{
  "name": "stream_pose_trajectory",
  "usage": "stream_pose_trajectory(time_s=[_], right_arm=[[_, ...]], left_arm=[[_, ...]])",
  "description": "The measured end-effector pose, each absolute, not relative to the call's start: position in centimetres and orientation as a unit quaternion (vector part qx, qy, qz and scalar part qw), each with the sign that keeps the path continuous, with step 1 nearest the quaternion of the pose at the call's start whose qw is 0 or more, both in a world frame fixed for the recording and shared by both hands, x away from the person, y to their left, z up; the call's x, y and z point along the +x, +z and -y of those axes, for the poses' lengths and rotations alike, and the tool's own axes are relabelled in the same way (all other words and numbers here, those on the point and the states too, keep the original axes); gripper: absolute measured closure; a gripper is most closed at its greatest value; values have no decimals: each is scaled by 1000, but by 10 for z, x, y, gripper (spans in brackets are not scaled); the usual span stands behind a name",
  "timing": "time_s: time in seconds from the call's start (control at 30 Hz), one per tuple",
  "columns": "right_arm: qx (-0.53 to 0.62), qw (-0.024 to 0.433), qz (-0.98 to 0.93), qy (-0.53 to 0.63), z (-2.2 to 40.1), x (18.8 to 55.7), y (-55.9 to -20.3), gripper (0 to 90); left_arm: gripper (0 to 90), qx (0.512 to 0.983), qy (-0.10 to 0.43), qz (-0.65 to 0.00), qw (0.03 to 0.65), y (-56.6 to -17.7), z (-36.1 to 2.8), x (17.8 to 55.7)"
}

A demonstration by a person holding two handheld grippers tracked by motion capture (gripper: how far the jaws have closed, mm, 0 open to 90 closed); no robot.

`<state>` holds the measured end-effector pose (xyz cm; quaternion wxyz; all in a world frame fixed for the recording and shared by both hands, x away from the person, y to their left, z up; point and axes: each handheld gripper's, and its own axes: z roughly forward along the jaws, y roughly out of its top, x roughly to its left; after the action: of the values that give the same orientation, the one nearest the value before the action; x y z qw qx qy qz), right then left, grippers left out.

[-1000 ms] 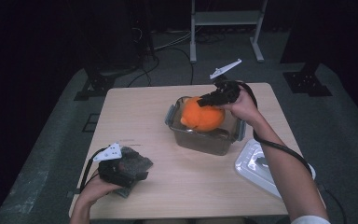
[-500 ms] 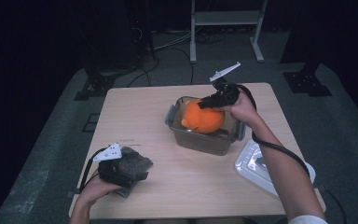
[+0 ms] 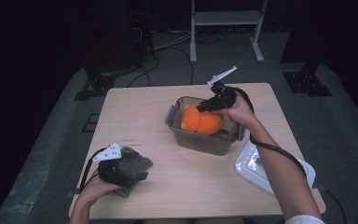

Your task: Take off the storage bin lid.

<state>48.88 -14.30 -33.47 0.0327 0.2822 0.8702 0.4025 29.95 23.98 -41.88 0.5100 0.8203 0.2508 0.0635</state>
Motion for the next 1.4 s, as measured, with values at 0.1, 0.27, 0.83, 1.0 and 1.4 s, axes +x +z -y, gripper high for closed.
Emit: stream_pose_trajectory(time_s=[0.1, 0.27, 0.83, 1.0, 1.4], right_arm=[[283, 31, -871, 401, 141, 489, -338, 724], [284, 28, -873, 396, 139, 491, -343, 724], [286, 22, -878, 383, 133, 493, -355, 722], [288, 16, -878, 382, 132, 494, -359, 721], [293, 4, -881, 372, 130, 495, -366, 708]], left_arm=[[83, 820, 64, -250, 511, -419, -239, 299], [83, 821, 64, -250, 510, -419, -240, 300], [83, 822, 65, -248, 509, -418, -241, 299], [83, 822, 64, -248, 508, -418, -241, 300], [70, 822, 65, -248, 508, -418, -241, 299]])
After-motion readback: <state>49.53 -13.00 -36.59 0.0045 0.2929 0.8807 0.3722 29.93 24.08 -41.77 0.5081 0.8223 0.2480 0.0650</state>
